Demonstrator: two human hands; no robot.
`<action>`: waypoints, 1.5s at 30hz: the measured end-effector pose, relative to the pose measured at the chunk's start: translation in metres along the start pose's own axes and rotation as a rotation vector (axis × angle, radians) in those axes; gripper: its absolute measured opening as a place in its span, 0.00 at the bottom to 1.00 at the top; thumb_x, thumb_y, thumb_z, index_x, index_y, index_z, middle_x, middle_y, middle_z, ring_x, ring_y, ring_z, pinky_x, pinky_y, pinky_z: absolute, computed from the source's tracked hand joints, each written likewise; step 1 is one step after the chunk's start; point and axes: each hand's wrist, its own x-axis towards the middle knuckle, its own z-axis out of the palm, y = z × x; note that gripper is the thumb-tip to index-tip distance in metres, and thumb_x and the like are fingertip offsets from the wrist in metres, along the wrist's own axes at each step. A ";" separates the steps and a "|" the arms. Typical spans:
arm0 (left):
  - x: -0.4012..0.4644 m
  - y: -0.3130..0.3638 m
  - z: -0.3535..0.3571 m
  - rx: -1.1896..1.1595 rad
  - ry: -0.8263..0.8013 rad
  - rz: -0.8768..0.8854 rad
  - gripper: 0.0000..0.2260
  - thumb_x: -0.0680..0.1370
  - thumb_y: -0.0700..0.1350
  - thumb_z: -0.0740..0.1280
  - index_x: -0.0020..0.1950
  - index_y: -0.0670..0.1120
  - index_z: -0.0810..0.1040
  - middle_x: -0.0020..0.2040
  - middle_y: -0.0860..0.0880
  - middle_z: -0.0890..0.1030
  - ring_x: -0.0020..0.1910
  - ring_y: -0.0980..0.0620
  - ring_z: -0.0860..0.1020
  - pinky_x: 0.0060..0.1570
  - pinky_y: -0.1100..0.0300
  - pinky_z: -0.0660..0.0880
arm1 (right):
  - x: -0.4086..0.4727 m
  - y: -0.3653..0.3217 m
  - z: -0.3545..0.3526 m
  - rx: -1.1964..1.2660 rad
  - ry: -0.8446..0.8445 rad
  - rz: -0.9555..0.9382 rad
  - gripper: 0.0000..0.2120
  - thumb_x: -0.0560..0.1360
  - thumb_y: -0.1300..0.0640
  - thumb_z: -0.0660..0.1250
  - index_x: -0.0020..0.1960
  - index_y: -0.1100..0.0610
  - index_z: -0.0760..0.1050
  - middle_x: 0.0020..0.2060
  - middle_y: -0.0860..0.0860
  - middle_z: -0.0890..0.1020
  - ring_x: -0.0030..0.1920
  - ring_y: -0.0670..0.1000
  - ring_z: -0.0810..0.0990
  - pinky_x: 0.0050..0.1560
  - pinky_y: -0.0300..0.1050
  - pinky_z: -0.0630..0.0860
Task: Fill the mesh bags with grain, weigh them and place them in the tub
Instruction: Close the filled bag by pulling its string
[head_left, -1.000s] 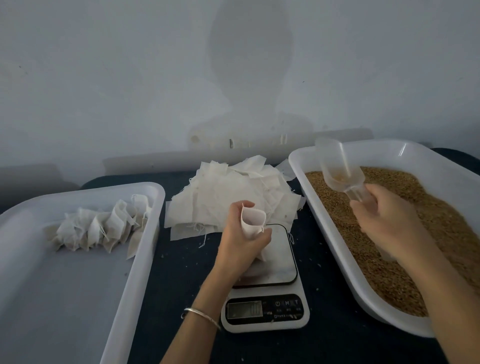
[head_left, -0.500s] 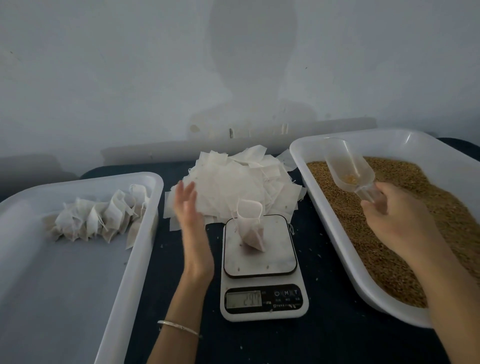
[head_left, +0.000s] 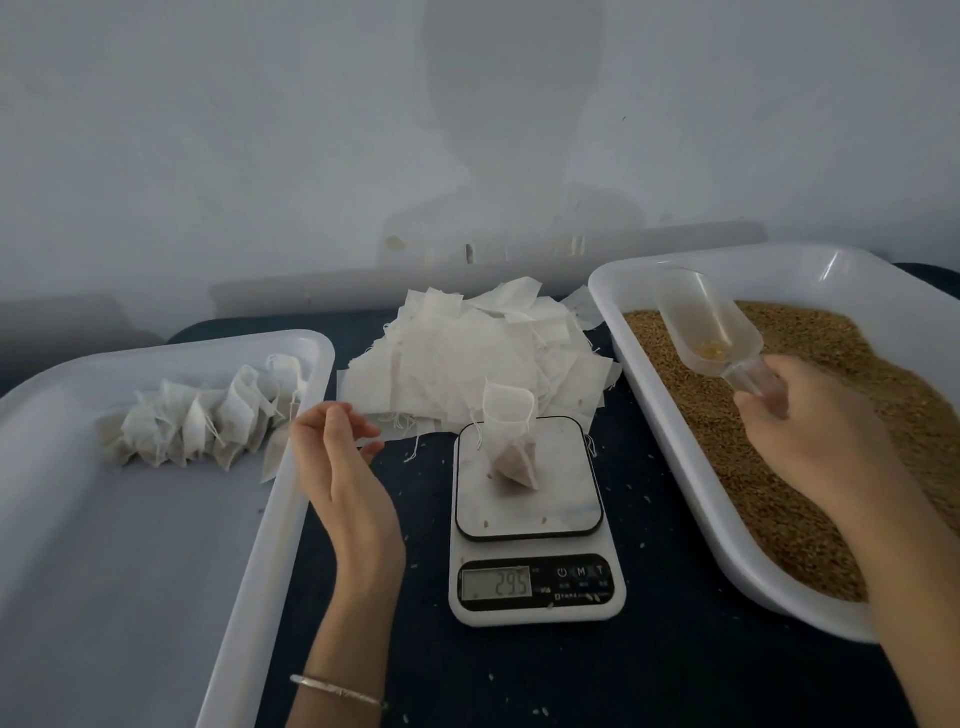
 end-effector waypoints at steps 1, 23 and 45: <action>0.000 0.001 0.000 0.000 -0.001 0.002 0.09 0.83 0.43 0.56 0.44 0.51 0.71 0.38 0.54 0.74 0.38 0.60 0.74 0.46 0.60 0.73 | 0.000 0.000 0.000 -0.004 -0.005 0.002 0.13 0.79 0.57 0.62 0.63 0.58 0.72 0.44 0.52 0.75 0.44 0.53 0.72 0.45 0.46 0.65; -0.004 0.002 -0.006 0.000 -0.044 -0.002 0.09 0.81 0.40 0.58 0.43 0.50 0.71 0.31 0.59 0.74 0.34 0.61 0.72 0.44 0.58 0.72 | 0.000 0.001 0.003 -0.065 -0.055 0.030 0.22 0.79 0.55 0.61 0.72 0.58 0.65 0.58 0.59 0.78 0.57 0.60 0.76 0.54 0.51 0.70; -0.011 0.007 -0.008 0.047 -0.214 0.048 0.05 0.79 0.41 0.62 0.48 0.51 0.72 0.35 0.50 0.71 0.33 0.58 0.69 0.37 0.64 0.70 | 0.003 0.006 0.009 -0.226 -0.155 0.045 0.18 0.79 0.54 0.60 0.68 0.56 0.69 0.48 0.55 0.78 0.47 0.57 0.76 0.47 0.49 0.72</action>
